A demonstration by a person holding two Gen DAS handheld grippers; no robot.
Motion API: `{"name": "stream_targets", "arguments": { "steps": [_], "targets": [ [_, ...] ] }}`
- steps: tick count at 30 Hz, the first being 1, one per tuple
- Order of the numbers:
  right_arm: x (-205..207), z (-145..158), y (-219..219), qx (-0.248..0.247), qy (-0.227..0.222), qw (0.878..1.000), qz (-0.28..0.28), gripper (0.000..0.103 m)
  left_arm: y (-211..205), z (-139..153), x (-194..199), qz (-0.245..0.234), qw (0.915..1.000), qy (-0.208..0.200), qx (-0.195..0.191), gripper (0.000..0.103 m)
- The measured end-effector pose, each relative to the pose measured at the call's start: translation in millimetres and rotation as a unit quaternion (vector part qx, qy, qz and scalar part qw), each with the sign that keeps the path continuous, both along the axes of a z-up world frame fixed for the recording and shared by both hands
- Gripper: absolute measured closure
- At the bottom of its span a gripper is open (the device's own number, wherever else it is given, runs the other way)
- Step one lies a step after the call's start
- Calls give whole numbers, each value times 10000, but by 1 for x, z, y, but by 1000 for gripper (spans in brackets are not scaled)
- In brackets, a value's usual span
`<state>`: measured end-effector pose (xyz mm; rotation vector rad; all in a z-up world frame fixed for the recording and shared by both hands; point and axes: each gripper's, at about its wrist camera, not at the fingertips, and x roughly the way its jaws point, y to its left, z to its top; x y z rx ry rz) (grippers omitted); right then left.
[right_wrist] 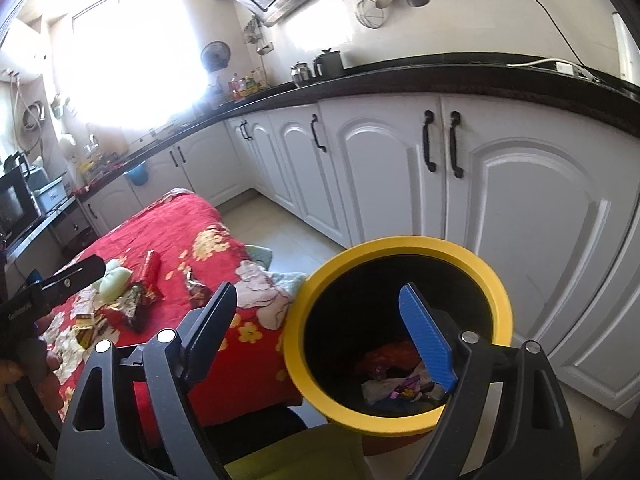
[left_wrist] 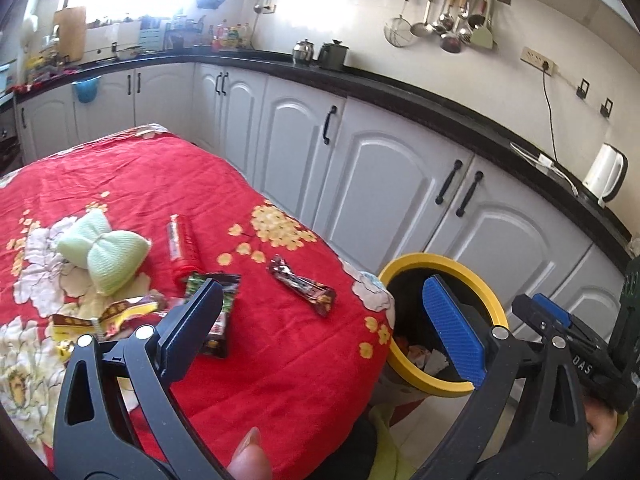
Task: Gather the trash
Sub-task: 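Move both open tools back over the table toward the snack packets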
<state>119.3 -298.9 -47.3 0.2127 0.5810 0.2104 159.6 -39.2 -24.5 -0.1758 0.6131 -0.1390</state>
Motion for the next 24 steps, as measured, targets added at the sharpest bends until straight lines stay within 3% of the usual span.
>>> {"name": "stream_targets", "arguments": {
  "steps": [24],
  "targets": [
    [-11,25,76,-197,-199,9968,755,22,67,20,-15,596,9973,-293,-311,11]
  ]
}}
